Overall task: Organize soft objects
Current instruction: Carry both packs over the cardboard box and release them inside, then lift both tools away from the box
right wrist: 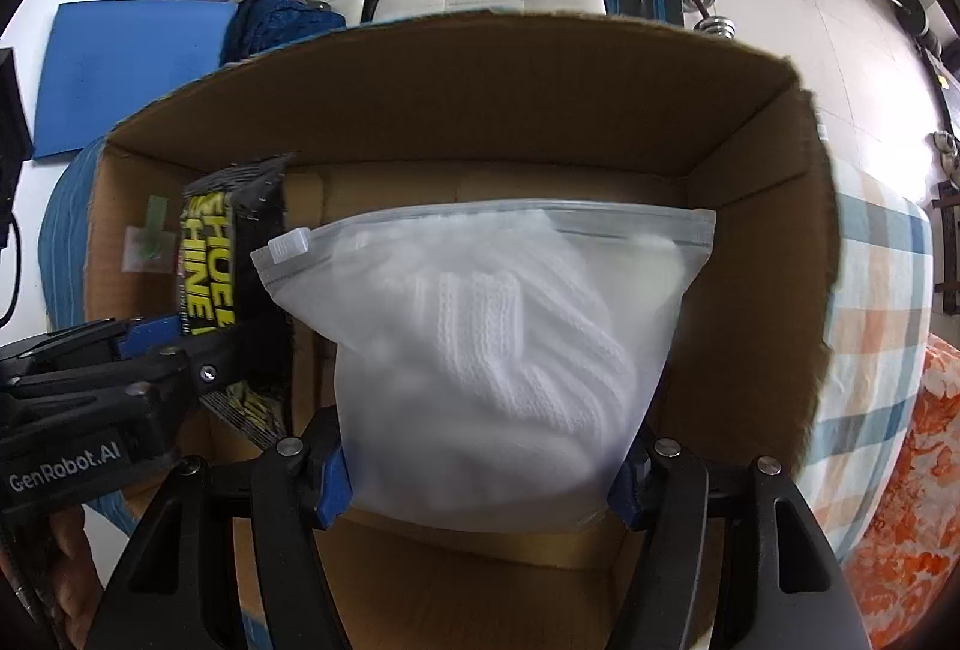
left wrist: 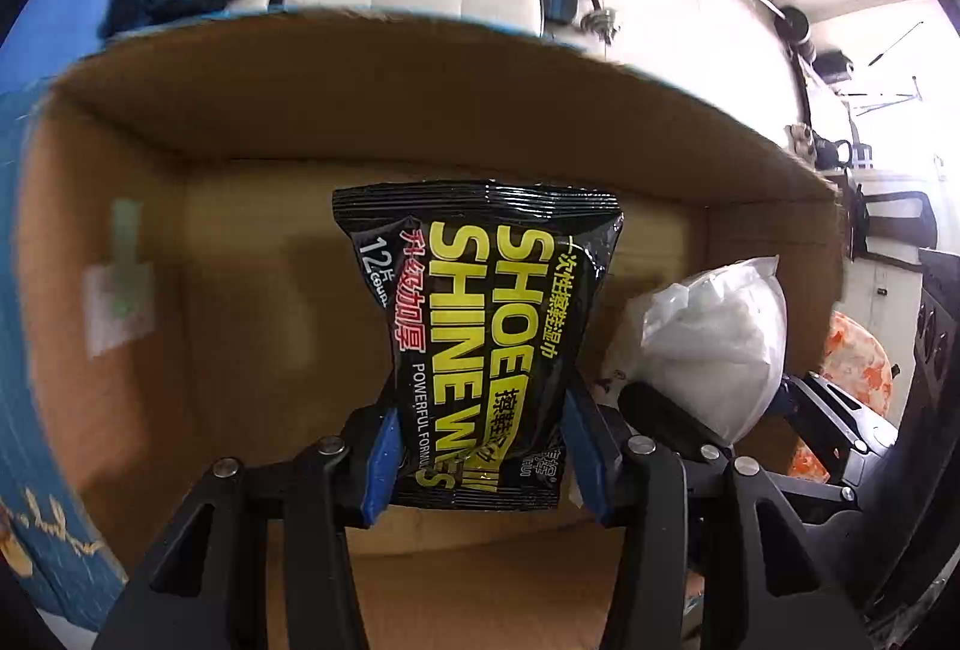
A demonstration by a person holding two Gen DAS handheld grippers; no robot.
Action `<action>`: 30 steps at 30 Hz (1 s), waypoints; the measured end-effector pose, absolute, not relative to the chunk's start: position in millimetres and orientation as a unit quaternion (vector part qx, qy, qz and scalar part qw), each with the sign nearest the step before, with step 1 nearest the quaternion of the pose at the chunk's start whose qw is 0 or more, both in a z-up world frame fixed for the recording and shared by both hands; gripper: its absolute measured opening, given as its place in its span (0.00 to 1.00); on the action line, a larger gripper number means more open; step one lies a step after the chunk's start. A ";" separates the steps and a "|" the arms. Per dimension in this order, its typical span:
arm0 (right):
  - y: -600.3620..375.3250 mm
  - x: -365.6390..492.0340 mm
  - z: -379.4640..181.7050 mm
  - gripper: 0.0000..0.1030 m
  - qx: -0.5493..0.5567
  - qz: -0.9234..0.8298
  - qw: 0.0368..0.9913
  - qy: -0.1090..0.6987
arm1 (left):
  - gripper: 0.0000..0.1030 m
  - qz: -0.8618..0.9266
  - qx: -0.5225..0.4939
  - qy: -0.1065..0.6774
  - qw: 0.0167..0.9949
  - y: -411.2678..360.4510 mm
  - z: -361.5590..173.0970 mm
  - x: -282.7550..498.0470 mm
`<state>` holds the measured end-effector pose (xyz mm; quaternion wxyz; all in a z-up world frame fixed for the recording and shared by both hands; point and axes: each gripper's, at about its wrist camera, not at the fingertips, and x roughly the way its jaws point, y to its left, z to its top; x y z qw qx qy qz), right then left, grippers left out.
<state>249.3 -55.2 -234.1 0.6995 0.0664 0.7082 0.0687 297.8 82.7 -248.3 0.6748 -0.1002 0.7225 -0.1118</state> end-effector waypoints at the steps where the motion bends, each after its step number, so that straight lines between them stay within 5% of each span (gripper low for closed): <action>1: -56.0 251.9 -239.0 0.66 0.069 0.067 0.697 0.711 | 0.45 -0.113 -0.100 0.727 0.670 81.4 -254.2 300.6; 20: -57.2 275.0 -284.8 0.80 0.058 0.042 0.668 0.740 | 0.49 -0.103 -0.112 0.767 0.623 62.2 -272.0 315.9; 24: -54.9 271.1 -274.9 0.85 0.047 0.041 0.674 0.736 | 0.56 -0.090 -0.098 0.759 0.638 63.8 -250.6 311.7; 30: -53.0 256.2 -251.2 0.97 0.030 0.033 0.687 0.725 | 0.89 -0.082 -0.081 0.728 0.676 67.2 -202.8 287.1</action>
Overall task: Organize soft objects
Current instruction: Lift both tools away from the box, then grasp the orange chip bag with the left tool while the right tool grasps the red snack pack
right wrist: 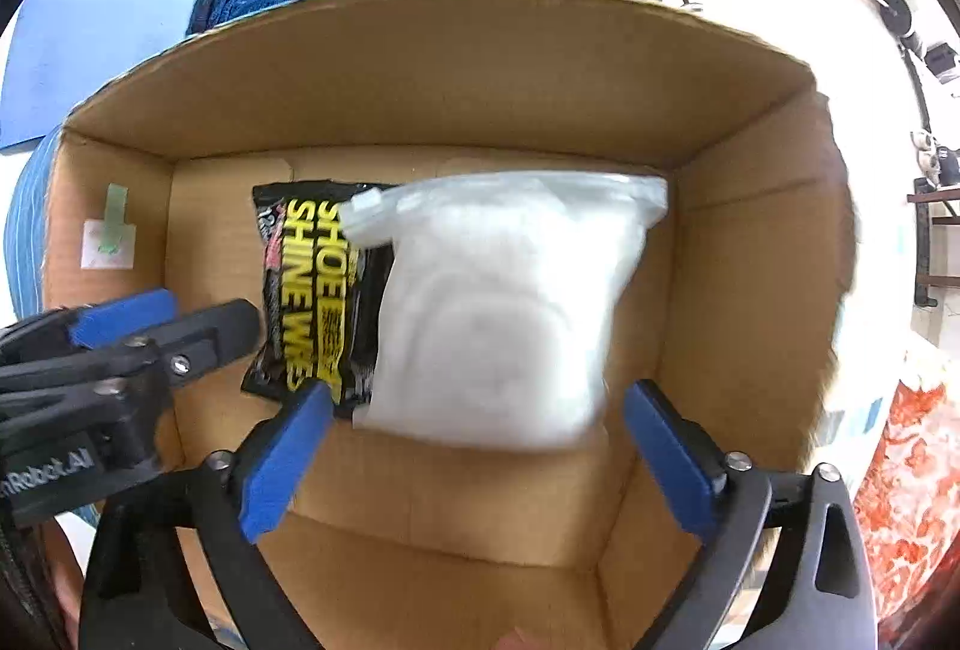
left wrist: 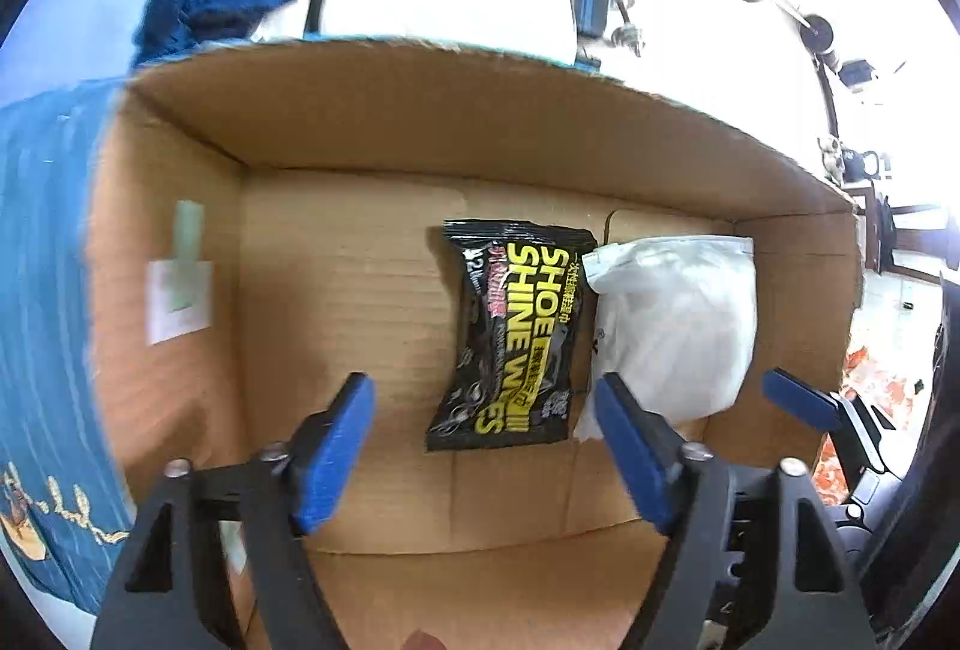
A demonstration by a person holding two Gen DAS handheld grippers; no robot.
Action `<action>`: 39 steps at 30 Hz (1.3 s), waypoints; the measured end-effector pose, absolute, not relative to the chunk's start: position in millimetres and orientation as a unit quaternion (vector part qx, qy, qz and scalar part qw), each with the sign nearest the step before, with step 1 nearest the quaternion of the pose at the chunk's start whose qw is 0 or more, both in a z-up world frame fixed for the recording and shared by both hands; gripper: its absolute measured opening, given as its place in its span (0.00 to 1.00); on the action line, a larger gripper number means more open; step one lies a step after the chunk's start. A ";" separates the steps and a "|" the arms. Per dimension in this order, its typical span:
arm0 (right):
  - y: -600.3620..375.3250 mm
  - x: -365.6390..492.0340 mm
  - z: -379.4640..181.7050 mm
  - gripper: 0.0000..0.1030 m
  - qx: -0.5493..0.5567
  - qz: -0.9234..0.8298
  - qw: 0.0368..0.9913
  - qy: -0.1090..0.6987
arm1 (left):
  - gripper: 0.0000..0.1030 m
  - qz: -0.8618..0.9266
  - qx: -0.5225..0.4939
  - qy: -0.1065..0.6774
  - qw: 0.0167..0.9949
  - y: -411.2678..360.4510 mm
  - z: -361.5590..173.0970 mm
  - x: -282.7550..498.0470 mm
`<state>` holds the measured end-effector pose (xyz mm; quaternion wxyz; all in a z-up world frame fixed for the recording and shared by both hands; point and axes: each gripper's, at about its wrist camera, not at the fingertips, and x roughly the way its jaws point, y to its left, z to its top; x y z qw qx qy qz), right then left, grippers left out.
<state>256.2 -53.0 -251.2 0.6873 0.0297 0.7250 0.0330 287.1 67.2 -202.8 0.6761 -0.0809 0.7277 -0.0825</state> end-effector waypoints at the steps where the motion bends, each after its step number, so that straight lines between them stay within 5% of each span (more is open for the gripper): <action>1: -52.8 251.5 -247.9 0.97 0.029 0.029 0.690 0.723 | 0.95 -0.080 -0.078 0.721 0.684 67.9 -195.4 283.1; 39: -33.4 45.4 -59.8 1.00 0.055 0.018 0.812 0.580 | 0.99 -0.057 0.007 0.542 0.838 100.5 -37.2 124.8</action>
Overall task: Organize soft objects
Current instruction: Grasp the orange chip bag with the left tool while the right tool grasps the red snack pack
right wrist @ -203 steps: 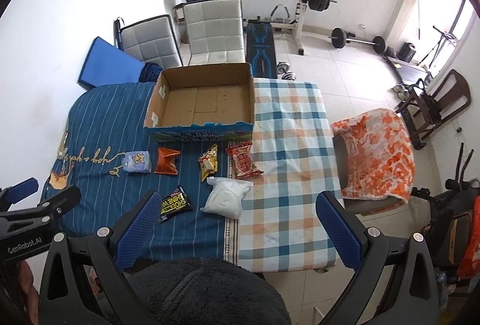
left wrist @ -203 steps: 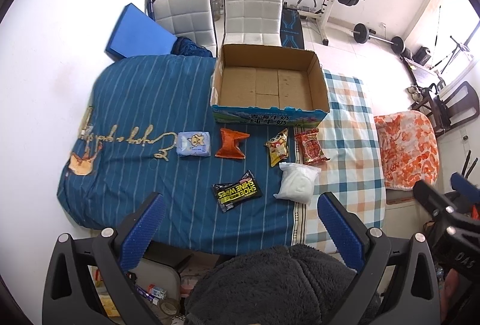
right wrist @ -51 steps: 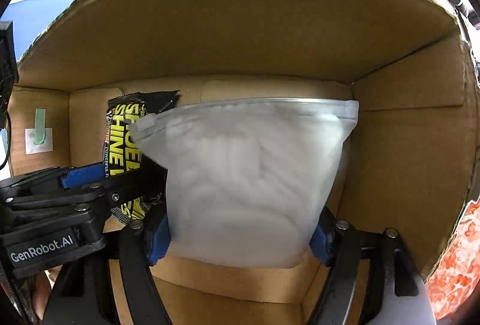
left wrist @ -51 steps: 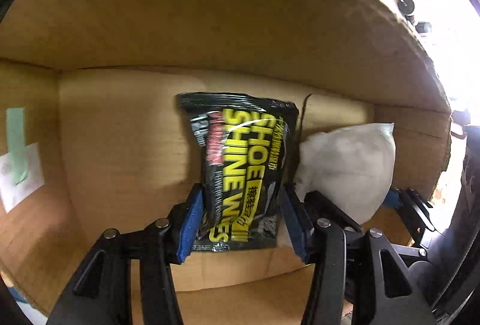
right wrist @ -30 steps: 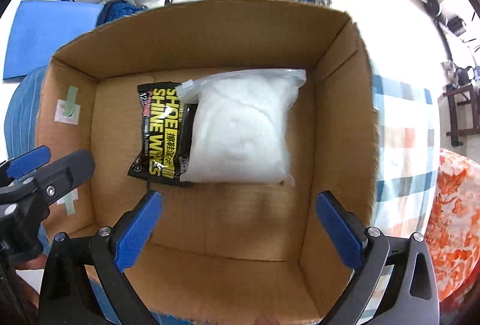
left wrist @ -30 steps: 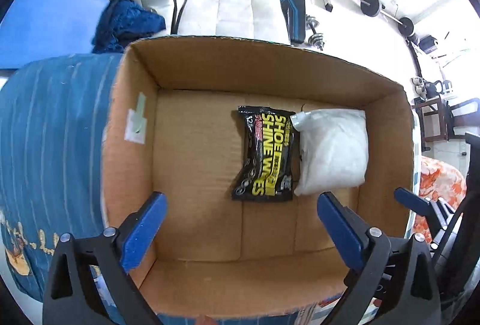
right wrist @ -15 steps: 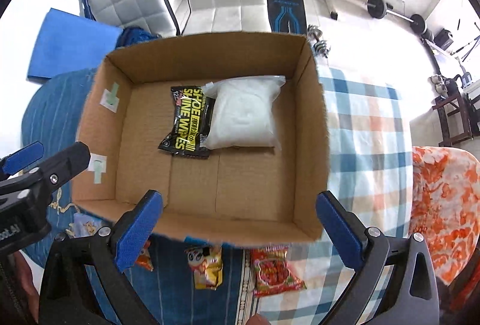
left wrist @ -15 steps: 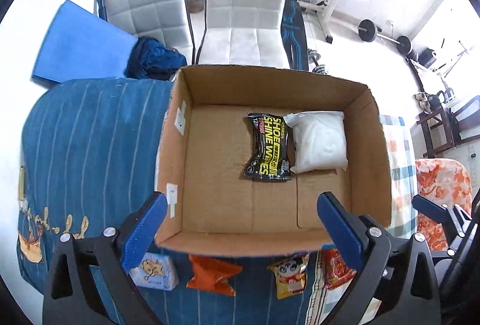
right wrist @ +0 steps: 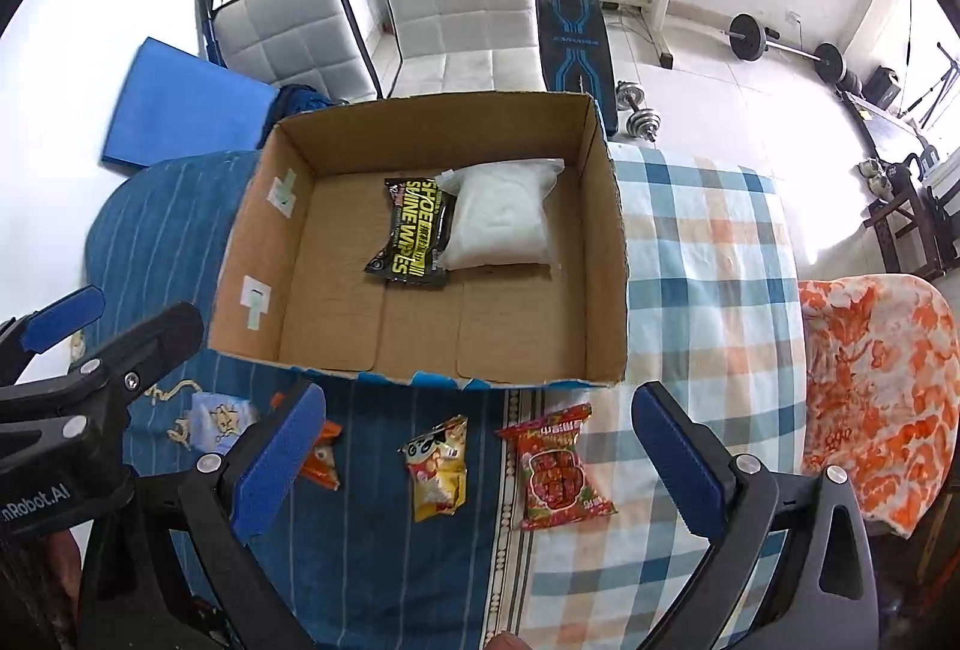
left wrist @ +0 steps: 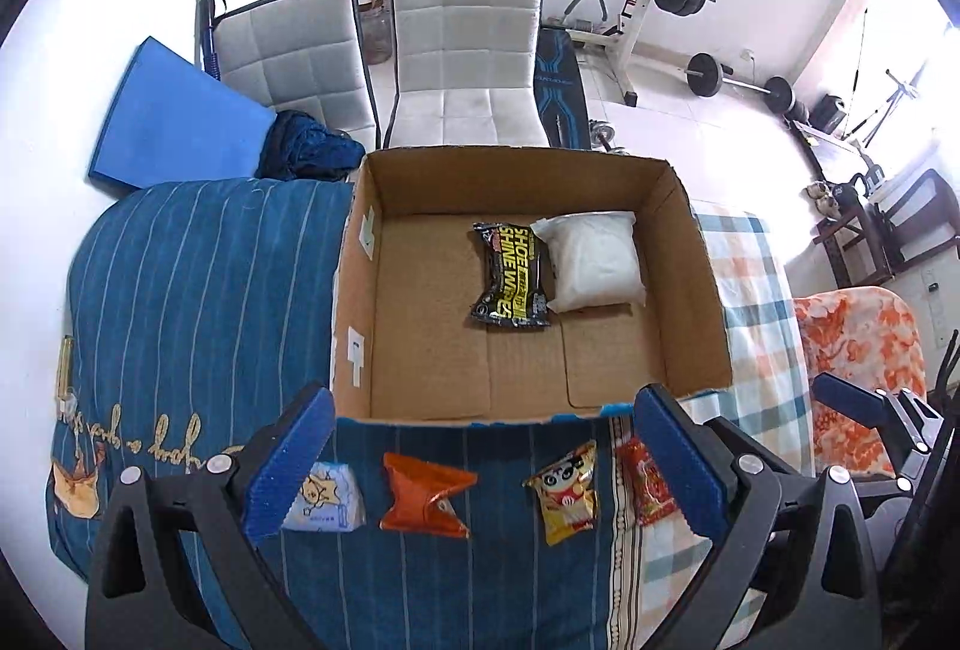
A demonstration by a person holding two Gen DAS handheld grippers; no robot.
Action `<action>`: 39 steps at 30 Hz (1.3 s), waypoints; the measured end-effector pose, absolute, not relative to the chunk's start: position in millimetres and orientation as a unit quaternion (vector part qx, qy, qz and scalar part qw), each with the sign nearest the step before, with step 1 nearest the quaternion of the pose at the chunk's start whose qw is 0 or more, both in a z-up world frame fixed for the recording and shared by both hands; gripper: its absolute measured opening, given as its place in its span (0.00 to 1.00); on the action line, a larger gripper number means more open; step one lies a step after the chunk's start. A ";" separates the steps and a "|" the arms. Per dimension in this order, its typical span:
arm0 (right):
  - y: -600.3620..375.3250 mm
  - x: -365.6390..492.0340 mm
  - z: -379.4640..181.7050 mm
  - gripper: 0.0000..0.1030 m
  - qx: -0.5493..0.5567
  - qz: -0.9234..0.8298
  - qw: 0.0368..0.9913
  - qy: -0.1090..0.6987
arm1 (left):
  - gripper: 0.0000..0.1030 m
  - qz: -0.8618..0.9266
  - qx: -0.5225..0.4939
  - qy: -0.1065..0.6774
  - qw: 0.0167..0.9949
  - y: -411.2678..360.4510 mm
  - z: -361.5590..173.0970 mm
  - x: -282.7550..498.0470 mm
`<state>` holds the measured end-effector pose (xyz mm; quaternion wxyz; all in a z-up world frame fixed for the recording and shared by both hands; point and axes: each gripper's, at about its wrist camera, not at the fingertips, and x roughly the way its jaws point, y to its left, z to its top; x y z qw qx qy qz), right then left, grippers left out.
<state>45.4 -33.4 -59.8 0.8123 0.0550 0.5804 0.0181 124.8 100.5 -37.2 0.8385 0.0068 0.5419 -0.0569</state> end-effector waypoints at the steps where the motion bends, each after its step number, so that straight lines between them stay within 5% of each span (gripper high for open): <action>1: -35.0 42.2 -58.6 1.00 0.058 0.021 0.812 0.581 | 0.99 -0.058 0.006 0.542 0.838 101.5 -35.9 122.7; 7: -58.5 30.7 -87.9 1.00 0.053 0.023 0.788 0.613 | 0.99 -0.042 0.012 0.558 0.829 110.0 -52.1 110.9; 14: -87.9 26.5 -209.4 1.00 0.048 0.003 0.708 0.705 | 0.99 -0.053 -0.021 0.654 0.755 94.7 -142.9 93.3; 17: -93.8 24.5 -252.1 0.99 0.063 -0.004 0.686 0.725 | 0.92 -0.060 -0.050 0.695 0.715 82.7 -187.6 90.1; 22: -99.0 20.4 -294.7 0.84 0.073 -0.014 0.667 0.742 | 0.92 -0.019 -0.038 0.703 0.709 94.9 -212.4 90.9; 25: -97.8 14.6 -307.9 0.65 0.076 -0.008 0.658 0.749 | 0.92 0.004 -0.035 0.707 0.707 117.9 -218.8 92.8; 32: -88.0 -1.9 -308.1 0.52 0.057 0.000 0.649 0.758 | 0.92 0.000 -0.049 0.731 0.680 143.5 -244.7 97.7; 33: -87.3 -5.0 -307.9 0.52 0.060 0.004 0.646 0.761 | 0.89 -0.004 -0.048 0.735 0.676 143.3 -250.1 99.1; 37: -86.5 -16.7 -307.0 0.51 0.065 0.011 0.639 0.766 | 0.44 -0.020 -0.048 0.745 0.665 139.9 -269.8 104.6; 39: -86.4 -22.7 -307.2 0.50 0.068 0.012 0.636 0.768 | 0.40 -0.022 -0.043 0.754 0.655 139.3 -281.1 104.4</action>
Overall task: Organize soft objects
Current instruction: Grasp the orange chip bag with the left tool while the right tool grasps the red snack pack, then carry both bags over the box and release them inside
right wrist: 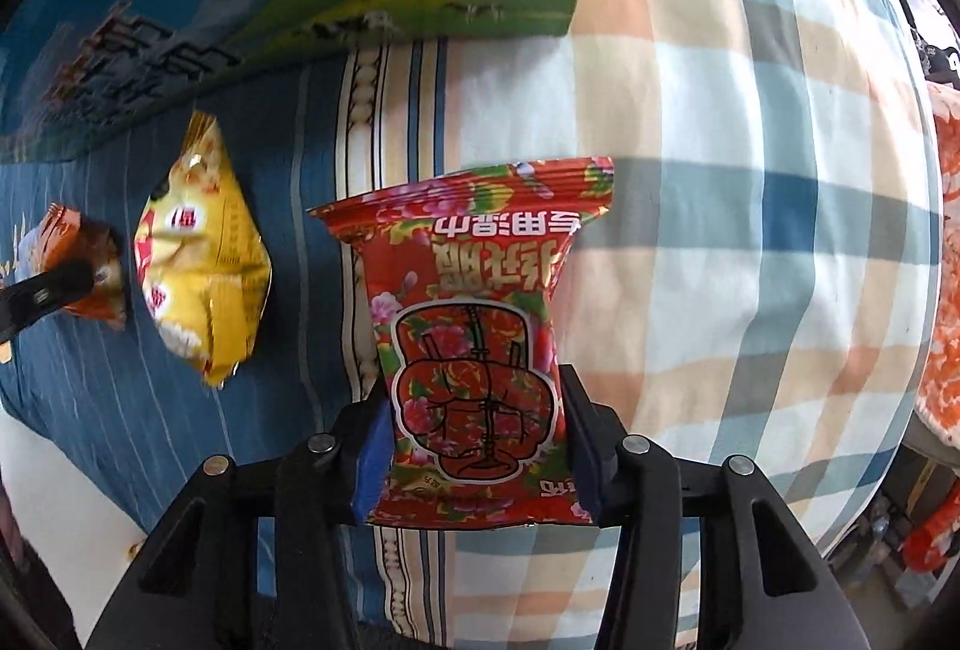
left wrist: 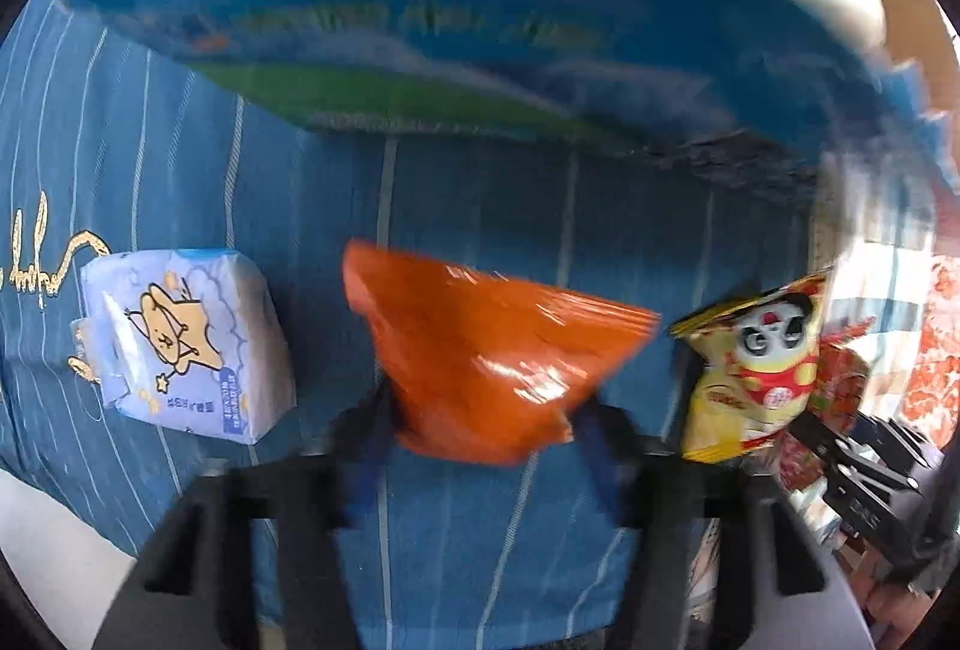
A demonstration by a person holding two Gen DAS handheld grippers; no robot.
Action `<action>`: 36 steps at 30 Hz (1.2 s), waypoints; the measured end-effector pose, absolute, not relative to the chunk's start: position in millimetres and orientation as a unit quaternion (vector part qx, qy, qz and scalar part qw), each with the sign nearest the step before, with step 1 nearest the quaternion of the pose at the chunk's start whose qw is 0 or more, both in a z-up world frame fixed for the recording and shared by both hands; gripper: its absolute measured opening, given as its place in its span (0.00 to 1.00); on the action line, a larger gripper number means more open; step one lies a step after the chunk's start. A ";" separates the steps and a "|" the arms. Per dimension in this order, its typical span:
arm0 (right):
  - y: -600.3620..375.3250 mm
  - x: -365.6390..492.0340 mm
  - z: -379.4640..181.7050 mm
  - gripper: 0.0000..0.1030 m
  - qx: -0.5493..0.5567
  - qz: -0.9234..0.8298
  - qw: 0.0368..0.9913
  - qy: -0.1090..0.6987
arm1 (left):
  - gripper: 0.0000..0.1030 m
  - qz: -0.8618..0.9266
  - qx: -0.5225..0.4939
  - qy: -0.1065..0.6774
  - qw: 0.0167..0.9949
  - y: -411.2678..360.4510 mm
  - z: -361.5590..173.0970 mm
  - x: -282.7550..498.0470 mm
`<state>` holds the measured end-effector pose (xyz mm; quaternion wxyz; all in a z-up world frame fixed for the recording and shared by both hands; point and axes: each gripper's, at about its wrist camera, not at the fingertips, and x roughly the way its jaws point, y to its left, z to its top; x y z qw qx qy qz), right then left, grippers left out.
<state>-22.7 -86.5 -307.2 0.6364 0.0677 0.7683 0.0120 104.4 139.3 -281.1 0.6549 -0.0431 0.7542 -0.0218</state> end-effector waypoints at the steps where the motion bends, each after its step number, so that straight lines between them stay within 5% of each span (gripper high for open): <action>1: -86.9 -26.4 -306.8 0.50 0.072 0.014 0.635 0.769 | 0.40 -0.019 -0.040 0.757 0.652 140.1 -285.3 103.2; 17: -75.6 -56.8 -311.7 0.49 0.093 -0.007 0.632 0.770 | 0.37 -0.022 -0.031 0.746 0.665 129.9 -303.4 48.1; 36: -51.2 -94.3 -169.8 0.47 0.103 0.034 0.730 0.675 | 0.36 -0.042 -0.018 0.654 0.755 86.2 -154.9 -6.6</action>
